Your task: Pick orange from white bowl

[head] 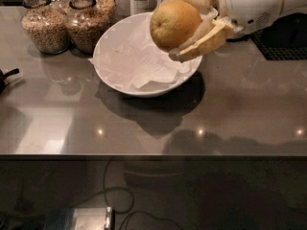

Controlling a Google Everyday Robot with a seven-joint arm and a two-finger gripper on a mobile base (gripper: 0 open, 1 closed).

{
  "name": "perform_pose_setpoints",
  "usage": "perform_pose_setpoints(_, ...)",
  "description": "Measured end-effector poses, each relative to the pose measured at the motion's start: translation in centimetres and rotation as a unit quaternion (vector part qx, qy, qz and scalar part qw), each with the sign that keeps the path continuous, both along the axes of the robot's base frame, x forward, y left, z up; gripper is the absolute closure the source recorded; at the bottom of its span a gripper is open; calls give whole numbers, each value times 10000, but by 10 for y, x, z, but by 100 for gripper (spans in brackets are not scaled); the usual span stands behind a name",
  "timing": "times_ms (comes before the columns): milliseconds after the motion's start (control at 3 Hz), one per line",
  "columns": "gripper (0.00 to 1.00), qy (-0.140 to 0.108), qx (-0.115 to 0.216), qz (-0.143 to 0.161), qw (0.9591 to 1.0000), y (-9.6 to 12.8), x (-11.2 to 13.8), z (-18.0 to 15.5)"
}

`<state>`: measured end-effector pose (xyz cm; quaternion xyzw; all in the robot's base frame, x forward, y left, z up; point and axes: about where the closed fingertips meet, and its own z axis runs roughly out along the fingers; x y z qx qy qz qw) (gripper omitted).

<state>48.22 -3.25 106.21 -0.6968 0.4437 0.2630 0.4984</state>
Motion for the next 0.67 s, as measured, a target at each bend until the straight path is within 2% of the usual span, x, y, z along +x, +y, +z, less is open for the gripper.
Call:
perform_pose_setpoints(333, 100, -450, -132, 433, 9980, -10, -47, 17)
perform_pose_setpoints(667, 100, -536, -156, 905, 9943, -14, -71, 18)
